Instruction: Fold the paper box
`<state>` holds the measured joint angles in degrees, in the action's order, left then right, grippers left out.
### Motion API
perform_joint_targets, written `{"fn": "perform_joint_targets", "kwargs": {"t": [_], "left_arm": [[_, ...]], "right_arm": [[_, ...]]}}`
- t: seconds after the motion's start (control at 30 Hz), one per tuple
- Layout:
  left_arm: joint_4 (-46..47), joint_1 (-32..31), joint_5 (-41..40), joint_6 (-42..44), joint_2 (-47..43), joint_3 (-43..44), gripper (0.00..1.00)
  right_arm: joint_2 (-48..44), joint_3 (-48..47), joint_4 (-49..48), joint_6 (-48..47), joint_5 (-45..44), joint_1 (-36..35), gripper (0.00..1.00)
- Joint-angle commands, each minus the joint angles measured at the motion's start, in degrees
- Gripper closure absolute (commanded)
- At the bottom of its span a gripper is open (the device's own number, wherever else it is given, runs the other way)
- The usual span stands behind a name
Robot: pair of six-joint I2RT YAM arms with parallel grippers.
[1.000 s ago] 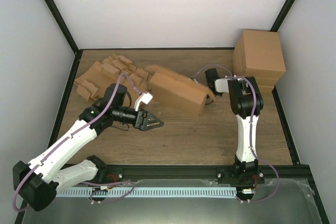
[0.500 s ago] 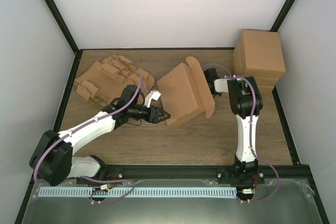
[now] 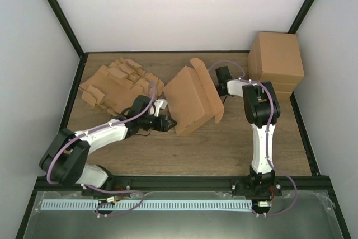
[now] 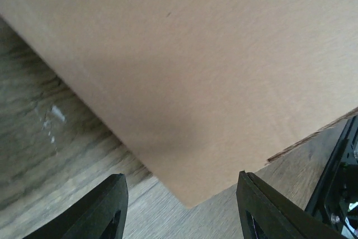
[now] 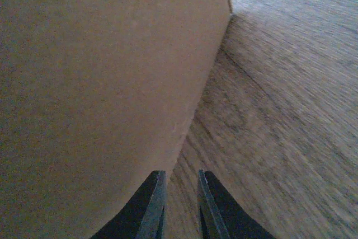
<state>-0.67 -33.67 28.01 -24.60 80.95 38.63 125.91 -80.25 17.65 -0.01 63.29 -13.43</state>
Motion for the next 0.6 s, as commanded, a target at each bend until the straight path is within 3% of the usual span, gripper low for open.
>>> {"fn": "perform_joint_targets", "kwargs": {"t": [0.0, 0.33, 0.57], "left_arm": [[5.61, 0.26, 0.64, -3.07, 0.89, -3.06, 0.45], [8.34, -3.15, 7.21, -2.00, 4.18, -1.35, 0.45], [7.15, -7.98, 6.71, -0.90, 4.40, -0.70, 0.44]], "right_arm": [[-4.35, -0.59, 0.34, -0.35, 1.58, -2.18, 0.82], [-8.07, 0.47, 1.72, 0.66, 0.93, -5.63, 0.76], [-8.42, 2.44, 2.86, -0.17, 0.05, -9.45, 0.75]]}}
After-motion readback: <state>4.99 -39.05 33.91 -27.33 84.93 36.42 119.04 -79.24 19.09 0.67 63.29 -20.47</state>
